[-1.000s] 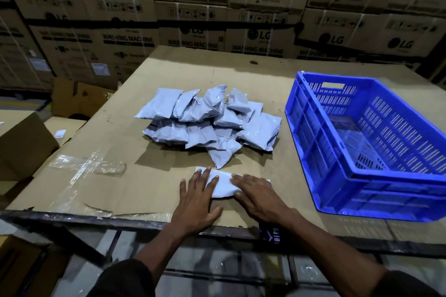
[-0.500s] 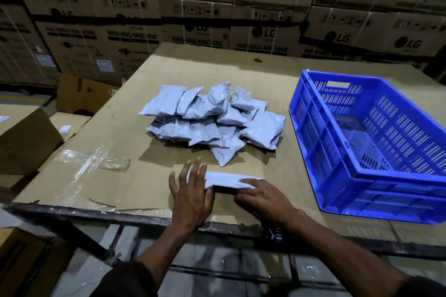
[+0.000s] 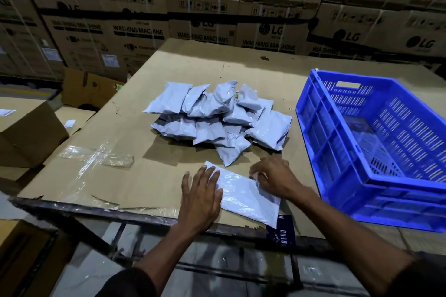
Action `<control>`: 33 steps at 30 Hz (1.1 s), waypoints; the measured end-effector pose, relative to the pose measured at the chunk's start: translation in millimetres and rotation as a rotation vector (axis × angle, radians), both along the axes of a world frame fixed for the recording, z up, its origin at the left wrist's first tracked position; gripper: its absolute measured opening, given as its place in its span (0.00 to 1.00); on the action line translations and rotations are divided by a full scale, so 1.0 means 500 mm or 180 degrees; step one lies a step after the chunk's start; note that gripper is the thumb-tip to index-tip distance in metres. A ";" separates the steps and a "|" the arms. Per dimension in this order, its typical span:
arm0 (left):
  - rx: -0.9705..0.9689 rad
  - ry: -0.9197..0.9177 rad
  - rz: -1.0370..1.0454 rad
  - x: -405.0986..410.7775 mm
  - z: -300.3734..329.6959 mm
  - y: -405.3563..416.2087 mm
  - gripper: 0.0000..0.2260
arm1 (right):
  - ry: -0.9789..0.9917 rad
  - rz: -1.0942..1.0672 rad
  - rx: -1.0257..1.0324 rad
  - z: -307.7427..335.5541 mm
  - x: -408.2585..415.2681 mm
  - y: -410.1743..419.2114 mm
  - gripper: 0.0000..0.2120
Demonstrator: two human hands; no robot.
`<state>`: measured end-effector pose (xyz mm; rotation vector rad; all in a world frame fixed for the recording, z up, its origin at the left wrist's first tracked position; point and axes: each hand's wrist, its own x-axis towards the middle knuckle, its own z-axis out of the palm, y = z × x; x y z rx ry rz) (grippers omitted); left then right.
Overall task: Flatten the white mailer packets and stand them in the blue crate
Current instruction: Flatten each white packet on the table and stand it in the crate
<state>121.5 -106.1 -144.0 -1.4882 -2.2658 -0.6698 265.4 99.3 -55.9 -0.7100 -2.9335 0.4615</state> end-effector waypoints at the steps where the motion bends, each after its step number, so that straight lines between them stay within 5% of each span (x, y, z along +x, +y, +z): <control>1: -0.0121 0.0032 -0.0015 0.000 -0.002 0.006 0.21 | 0.0140 -0.0013 0.0197 -0.022 -0.002 -0.013 0.19; 9: -0.1062 -0.0010 -0.0158 -0.020 -0.015 0.066 0.24 | -0.0355 0.0118 0.0440 -0.163 0.006 -0.101 0.29; 33: -0.1432 -0.0226 0.0001 -0.015 -0.026 0.075 0.26 | -0.0228 0.0254 0.0401 -0.170 0.014 -0.087 0.34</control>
